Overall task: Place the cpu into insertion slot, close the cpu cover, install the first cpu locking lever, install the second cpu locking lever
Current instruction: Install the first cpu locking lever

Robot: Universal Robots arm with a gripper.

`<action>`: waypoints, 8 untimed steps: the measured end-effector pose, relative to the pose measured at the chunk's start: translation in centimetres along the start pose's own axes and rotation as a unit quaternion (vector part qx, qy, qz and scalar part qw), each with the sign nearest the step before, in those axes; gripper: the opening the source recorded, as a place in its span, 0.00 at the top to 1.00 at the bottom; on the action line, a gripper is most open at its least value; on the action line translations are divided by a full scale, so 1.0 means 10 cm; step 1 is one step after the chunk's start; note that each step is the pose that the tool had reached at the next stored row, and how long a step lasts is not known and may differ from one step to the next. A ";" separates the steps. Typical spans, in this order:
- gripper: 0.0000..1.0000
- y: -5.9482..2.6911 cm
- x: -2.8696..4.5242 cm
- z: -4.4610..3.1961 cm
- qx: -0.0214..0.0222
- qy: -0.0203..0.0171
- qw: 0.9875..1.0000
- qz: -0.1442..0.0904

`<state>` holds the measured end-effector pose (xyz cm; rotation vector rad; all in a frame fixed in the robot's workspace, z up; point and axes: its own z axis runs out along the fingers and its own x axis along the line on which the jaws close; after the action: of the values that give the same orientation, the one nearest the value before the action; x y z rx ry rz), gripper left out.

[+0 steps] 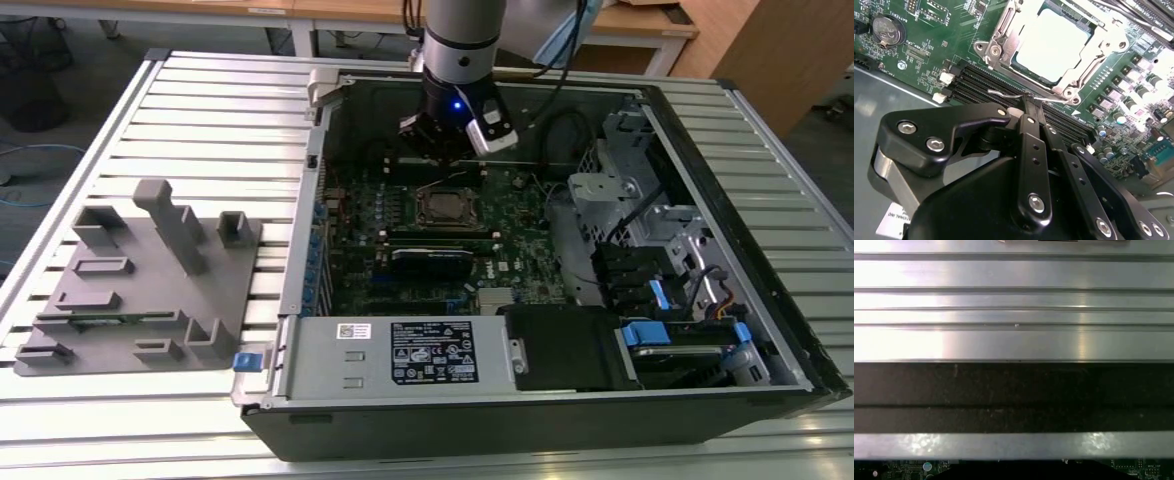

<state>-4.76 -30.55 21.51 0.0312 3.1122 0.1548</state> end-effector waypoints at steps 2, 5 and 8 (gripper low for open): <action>0.89 -0.001 -0.005 0.007 0.000 0.000 1.000 0.000; 0.89 -0.001 -0.017 0.015 0.000 0.000 1.000 0.000; 0.89 -0.002 -0.031 0.022 0.000 0.000 1.000 0.000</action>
<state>-4.44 -30.55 21.30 0.0314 3.1122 0.1547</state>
